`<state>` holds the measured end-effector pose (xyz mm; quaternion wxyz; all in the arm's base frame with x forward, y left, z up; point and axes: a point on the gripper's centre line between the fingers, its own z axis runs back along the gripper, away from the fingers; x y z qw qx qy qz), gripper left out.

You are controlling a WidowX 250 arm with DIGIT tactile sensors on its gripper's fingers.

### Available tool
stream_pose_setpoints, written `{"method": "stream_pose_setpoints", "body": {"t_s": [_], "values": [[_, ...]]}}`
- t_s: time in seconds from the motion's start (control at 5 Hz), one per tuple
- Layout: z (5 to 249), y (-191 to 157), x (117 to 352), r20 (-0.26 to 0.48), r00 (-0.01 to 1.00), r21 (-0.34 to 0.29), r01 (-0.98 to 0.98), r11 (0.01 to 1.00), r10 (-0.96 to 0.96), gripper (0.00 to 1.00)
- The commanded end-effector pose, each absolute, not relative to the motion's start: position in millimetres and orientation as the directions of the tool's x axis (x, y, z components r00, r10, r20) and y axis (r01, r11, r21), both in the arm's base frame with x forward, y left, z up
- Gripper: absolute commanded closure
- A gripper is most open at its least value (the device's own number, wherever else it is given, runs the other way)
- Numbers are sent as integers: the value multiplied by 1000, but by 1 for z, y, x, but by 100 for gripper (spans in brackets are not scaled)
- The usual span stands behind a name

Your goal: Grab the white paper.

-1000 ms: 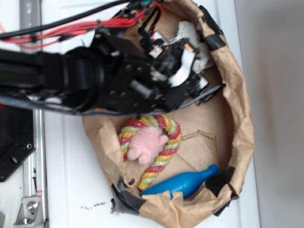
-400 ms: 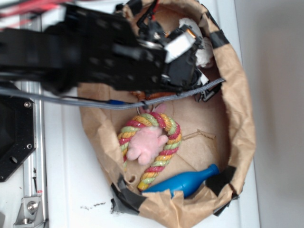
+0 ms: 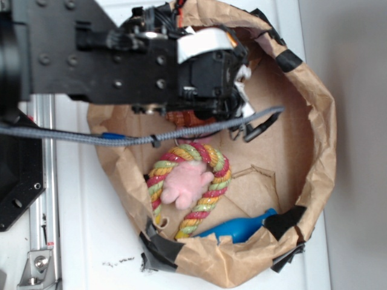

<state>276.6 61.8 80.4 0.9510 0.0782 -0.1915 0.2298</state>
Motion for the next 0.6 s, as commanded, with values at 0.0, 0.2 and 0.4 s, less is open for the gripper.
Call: {"method": "stream_pose_setpoints", "body": {"t_s": [0.0, 0.2, 0.4], "values": [[76, 91, 297, 401, 873, 167, -368, 915, 278, 0], [57, 93, 305, 359, 887, 167, -367, 915, 290, 0], [47, 88, 310, 332, 886, 139, -384, 913, 323, 0]]}}
